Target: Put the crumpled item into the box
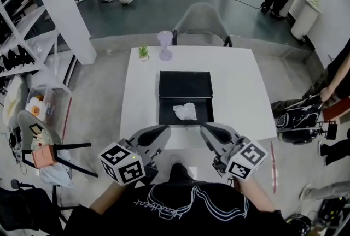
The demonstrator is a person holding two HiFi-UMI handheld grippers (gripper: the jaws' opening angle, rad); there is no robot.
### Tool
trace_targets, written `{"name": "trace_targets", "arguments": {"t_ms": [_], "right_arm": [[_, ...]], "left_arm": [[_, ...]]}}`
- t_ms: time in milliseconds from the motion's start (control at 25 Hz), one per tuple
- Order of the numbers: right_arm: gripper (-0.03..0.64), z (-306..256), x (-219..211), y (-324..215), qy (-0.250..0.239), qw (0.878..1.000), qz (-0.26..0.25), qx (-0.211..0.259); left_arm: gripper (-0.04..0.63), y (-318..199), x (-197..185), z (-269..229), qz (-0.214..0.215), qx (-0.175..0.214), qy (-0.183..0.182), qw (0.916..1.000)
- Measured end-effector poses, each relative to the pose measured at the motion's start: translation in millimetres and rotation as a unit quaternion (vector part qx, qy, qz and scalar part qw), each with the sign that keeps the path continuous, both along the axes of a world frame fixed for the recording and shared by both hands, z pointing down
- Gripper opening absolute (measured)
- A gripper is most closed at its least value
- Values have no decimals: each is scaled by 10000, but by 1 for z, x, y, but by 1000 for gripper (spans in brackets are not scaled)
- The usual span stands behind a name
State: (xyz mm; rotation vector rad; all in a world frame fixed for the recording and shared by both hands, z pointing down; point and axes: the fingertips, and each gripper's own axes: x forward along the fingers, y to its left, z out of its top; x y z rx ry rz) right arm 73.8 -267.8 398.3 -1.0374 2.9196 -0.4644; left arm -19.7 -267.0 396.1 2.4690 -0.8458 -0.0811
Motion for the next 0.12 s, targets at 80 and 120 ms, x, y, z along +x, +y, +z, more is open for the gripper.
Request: {"name": "trace_targets", "arguments": {"t_ms": [80,120], "right_arm": [[3,3,2,-5,34,10000,-8,-10],[3,5,3,-7,52,10000,-12,-15]], "left_arm": [[8,-4,1,3,-18,-11,-9,10000],[8,-7,2,4,-26,-18,-14,10000]]}}
